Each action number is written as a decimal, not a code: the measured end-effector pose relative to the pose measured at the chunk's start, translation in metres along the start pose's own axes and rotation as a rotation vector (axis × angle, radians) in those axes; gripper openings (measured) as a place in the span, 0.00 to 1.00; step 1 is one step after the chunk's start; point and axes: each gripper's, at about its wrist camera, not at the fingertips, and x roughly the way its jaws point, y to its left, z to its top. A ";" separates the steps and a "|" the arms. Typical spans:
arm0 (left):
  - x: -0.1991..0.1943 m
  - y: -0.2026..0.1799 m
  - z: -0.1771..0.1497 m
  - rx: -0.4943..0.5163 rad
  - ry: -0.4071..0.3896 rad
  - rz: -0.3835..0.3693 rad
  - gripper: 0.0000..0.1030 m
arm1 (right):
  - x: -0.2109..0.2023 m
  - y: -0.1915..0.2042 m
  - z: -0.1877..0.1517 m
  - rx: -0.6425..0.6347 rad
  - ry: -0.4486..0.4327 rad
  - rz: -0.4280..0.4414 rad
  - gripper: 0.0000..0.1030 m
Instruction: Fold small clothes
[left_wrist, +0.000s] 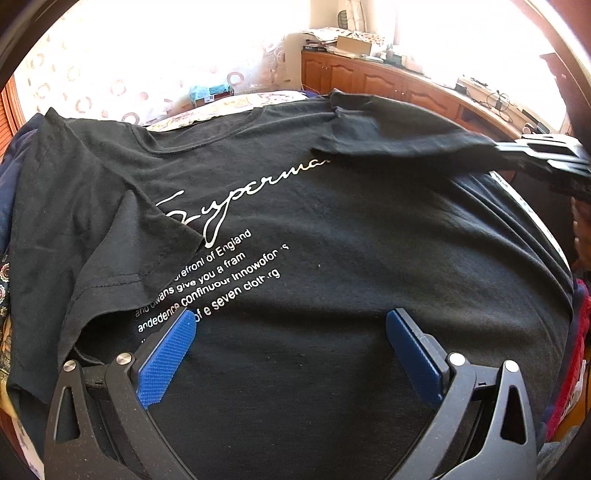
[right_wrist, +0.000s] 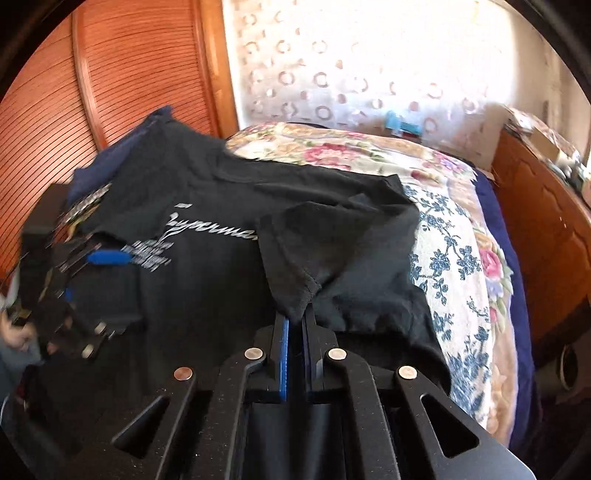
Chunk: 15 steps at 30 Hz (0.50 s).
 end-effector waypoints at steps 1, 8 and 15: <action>0.000 0.000 0.000 0.001 0.000 0.001 1.00 | -0.004 0.003 -0.001 -0.012 0.018 0.001 0.06; -0.004 0.003 -0.001 -0.010 -0.006 -0.011 1.00 | -0.007 -0.009 0.000 -0.019 0.091 0.001 0.36; -0.050 0.050 0.015 -0.040 -0.112 0.024 1.00 | -0.002 -0.035 0.020 0.056 0.000 -0.023 0.47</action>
